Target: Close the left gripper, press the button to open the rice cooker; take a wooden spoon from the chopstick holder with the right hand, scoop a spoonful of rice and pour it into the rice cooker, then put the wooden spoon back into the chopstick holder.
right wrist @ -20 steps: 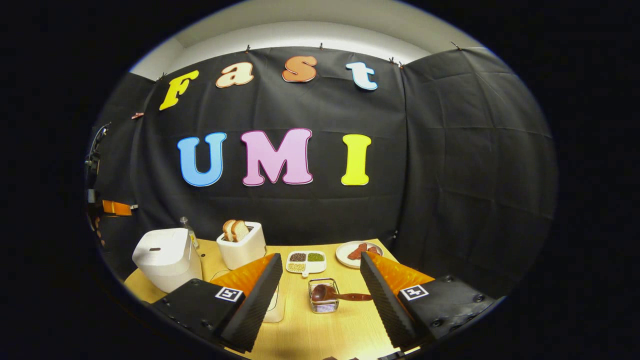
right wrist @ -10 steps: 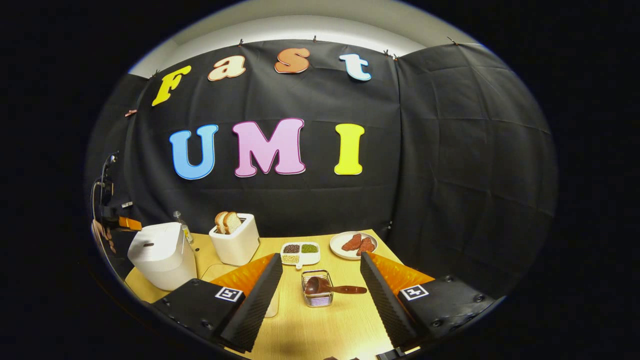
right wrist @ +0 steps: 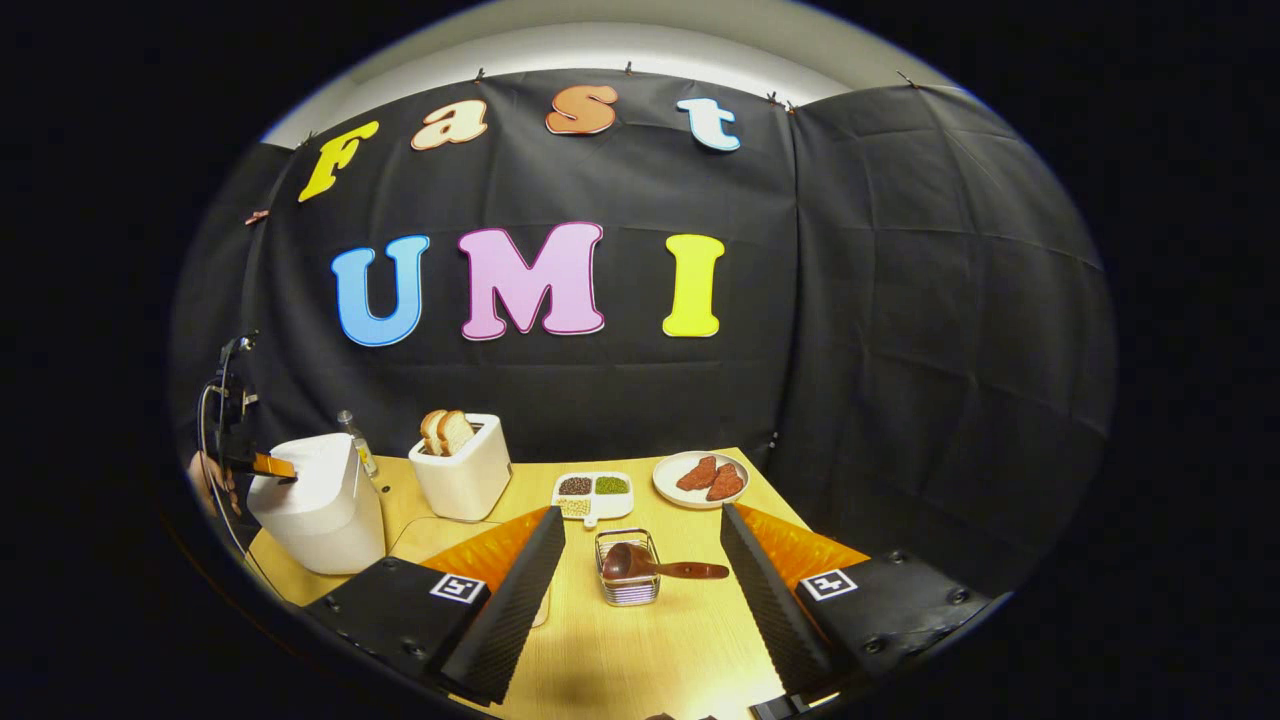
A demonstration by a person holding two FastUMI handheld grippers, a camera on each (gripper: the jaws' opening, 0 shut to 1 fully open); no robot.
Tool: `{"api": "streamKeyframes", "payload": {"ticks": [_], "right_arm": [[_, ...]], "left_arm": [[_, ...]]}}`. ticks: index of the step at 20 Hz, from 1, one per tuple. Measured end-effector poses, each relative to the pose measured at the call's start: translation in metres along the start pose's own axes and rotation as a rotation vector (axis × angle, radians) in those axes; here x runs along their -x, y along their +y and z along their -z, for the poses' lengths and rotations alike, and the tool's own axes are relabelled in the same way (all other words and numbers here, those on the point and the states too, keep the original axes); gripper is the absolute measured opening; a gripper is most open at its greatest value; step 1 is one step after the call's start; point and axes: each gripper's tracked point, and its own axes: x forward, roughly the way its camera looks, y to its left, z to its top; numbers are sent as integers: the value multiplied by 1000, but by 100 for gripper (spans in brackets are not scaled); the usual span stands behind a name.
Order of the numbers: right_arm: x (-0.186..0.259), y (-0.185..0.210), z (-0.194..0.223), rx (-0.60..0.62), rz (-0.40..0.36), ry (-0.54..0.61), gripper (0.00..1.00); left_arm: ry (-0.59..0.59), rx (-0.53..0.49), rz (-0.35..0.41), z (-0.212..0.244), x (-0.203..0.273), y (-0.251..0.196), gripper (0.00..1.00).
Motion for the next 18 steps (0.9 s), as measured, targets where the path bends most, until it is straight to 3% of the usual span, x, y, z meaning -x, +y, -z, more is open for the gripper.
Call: {"api": "streamKeyframes", "payload": {"ticks": [6, 11, 14, 17, 18], "right_arm": [[0, 4, 6, -4, -13, 7, 98], [4, 3, 10, -11, -25, 13, 98], [5, 1, 14, -17, -31, 19, 98], [5, 0, 19, -27, -42, 28, 98], [4, -1, 21, -29, -47, 31, 98]], "left_arm": [[-19, 71, -3, 3, 0, -2, 7], [-76, 66, -12, -12, 7, 0, 7], [-227, 22, -63, -57, 42, 2, 7], [-331, -106, -126, -97, 74, 0, 7], [-349, -124, -114, -102, 80, -9, 7]]}}
